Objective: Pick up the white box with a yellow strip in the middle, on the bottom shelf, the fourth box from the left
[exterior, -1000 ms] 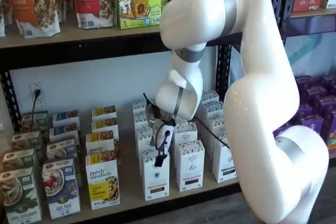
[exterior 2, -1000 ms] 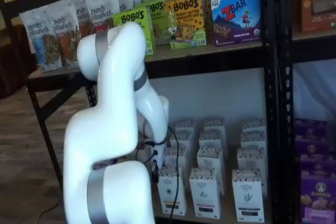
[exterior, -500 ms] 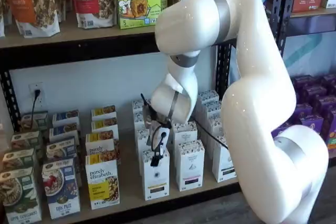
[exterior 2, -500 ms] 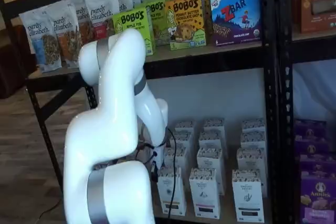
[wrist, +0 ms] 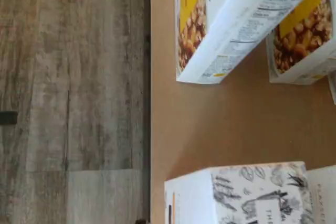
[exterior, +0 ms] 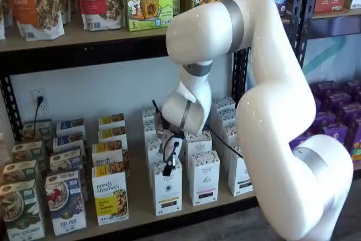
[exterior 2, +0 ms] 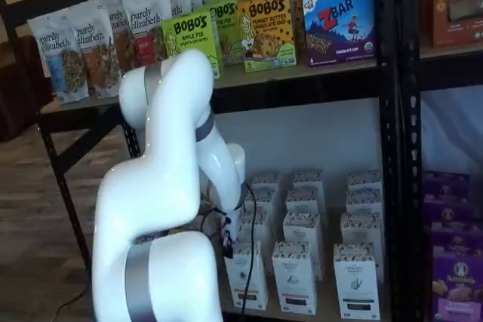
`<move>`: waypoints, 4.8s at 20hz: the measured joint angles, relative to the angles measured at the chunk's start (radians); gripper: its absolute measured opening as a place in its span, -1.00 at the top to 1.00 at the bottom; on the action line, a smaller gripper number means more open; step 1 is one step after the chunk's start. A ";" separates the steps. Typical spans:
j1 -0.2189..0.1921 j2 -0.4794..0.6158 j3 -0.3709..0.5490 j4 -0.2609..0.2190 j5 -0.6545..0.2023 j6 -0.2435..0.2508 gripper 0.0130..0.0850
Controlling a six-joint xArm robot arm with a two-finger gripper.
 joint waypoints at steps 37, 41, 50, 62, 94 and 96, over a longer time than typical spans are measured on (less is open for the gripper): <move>-0.081 0.226 -0.296 -0.549 0.192 0.437 -1.00; -0.082 0.229 -0.294 -0.564 0.186 0.448 -1.00; -0.074 0.242 -0.296 -0.553 0.158 0.444 -1.00; -0.073 0.261 -0.312 -0.507 0.148 0.405 -0.67; -0.057 0.223 -0.266 -0.466 0.144 0.382 0.00; -0.052 0.206 -0.239 -0.467 0.127 0.385 0.00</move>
